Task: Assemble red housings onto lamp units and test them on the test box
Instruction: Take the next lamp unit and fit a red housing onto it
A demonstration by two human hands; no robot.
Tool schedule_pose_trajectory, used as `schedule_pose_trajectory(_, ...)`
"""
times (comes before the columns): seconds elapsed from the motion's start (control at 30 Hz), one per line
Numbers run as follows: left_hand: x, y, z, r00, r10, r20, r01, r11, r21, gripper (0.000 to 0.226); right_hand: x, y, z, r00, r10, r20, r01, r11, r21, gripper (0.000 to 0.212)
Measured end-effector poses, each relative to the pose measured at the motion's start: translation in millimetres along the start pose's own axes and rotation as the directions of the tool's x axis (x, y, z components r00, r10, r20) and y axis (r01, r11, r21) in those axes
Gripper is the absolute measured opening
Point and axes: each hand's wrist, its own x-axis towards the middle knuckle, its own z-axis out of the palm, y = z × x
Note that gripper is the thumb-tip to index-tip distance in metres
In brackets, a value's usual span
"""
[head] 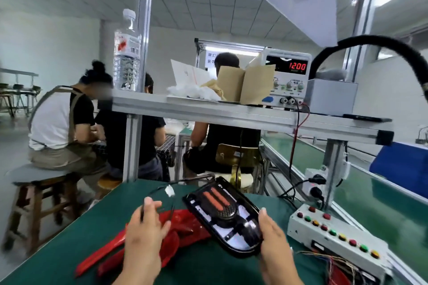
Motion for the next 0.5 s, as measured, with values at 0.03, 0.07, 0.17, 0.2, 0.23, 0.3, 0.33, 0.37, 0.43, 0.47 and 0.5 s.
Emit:
schedule_pose_trajectory(0.03, 6.8, 8.7, -5.4, 0.998, -0.047, -0.045, 0.043, 0.996, -0.081, 0.035, -0.7, 0.9, -9.8, 0.998, 0.045, 0.045, -0.047, 0.997, 0.061, 0.043)
schedule_pose_trajectory(0.07, 13.5, 16.4, -12.3, 0.992, -0.095, -0.081, 0.08, 0.982, -0.171, 0.035, -1.3, 2.7, -18.9, 0.99, 0.098, 0.101, -0.109, 0.988, 0.113, 0.045)
schedule_pose_trajectory(0.17, 31.1, 31.3, -29.4, 0.976, -0.128, -0.174, 0.067, 0.945, -0.32, 0.029, -0.6, 7.6, -33.9, 0.949, 0.178, 0.261, -0.217, 0.968, 0.13, 0.047)
schedule_pose_trajectory(0.2, 35.4, 33.8, -33.6, 0.98, -0.081, -0.18, 0.036, 0.97, -0.241, 0.026, -0.3, 8.2, -35.4, 0.942, 0.187, 0.278, -0.225, 0.968, 0.11, 0.047)
schedule_pose_trajectory(0.23, 39.1, 35.8, -36.8, 0.983, -0.022, -0.18, 0.011, 0.998, -0.06, 0.021, 0.2, 8.8, -36.3, 0.941, 0.188, 0.282, -0.222, 0.971, 0.092, 0.048)
schedule_pose_trajectory(0.3, 46.2, 34.8, -41.2, 0.976, 0.105, -0.193, -0.024, 0.924, 0.382, 0.029, 1.4, 9.4, -35.8, 0.947, 0.164, 0.275, -0.185, 0.981, 0.053, 0.048)
schedule_pose_trajectory(0.33, 46.1, 35.8, -41.2, 0.964, 0.143, -0.223, 0.009, 0.822, 0.569, 0.052, 1.7, 9.5, -35.3, 0.948, 0.148, 0.281, -0.163, 0.986, 0.03, 0.047)
schedule_pose_trajectory(0.37, 40.3, 35.6, -39.0, 0.948, 0.211, -0.24, 0.022, 0.707, 0.707, 0.066, 1.8, 10.3, -34.6, 0.945, 0.139, 0.295, -0.148, 0.989, 0.007, 0.046)
schedule_pose_trajectory(0.43, 17.1, 33.7, -26.1, 0.893, 0.448, -0.048, -0.164, 0.423, 0.891, 0.068, 1.4, 12.7, -34.1, 0.933, 0.146, 0.328, -0.146, 0.989, -0.023, 0.044)
schedule_pose_trajectory(0.47, 5.1, 29.4, -19.4, 0.845, 0.519, 0.129, -0.327, 0.31, 0.892, 0.062, 1.0, 13.4, -34.9, 0.926, 0.146, 0.349, -0.146, 0.989, -0.028, 0.042)
schedule_pose_trajectory(0.5, -6.6, 22.8, -11.3, 0.786, 0.536, 0.31, -0.494, 0.241, 0.835, 0.056, 1.0, 14.2, -36.3, 0.914, 0.141, 0.381, -0.139, 0.99, -0.032, 0.041)
